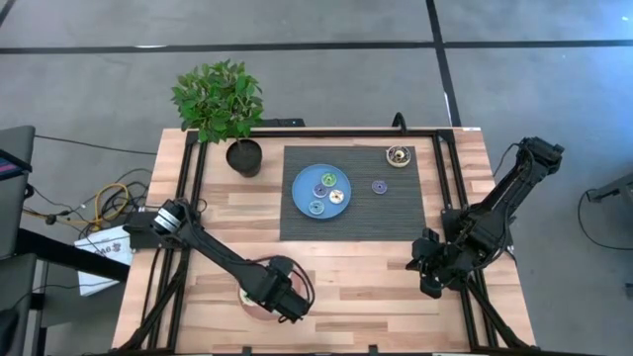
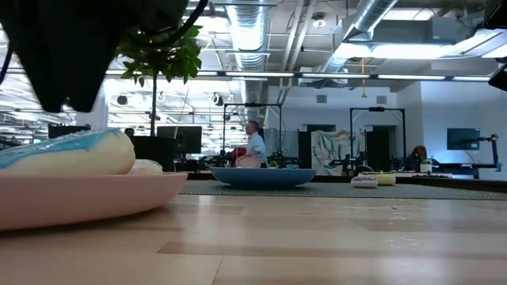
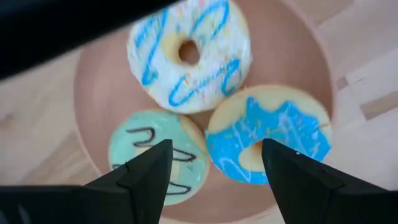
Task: Pick & Place donuts
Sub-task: Put the large blue donut on the light orange plate, then put the small violet donut on the blue plate
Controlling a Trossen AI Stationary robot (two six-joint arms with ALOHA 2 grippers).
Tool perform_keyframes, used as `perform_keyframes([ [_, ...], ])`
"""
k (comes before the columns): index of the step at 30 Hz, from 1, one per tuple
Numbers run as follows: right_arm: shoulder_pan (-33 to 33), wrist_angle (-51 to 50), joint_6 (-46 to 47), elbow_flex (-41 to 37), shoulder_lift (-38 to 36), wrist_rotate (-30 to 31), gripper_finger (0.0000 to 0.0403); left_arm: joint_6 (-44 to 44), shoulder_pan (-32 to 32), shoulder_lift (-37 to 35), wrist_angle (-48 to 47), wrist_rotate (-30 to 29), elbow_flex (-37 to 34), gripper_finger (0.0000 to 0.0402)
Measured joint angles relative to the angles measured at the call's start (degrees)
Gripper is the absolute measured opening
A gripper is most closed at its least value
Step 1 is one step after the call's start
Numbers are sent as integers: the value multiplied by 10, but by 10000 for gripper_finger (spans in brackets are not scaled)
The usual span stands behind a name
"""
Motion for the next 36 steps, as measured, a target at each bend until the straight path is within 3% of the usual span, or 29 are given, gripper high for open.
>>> perform_keyframes([
  [8, 0, 2, 0, 0, 0, 0, 0, 9, 19, 0, 0, -48, 2, 241],
  [21, 0, 2, -2, 0, 0, 1, 0, 53, 25, 2, 54, 25, -33, 240],
  [36, 0, -2, -4, 0, 0, 2, 0, 57, 27, 2, 40, 6, -33, 240],
])
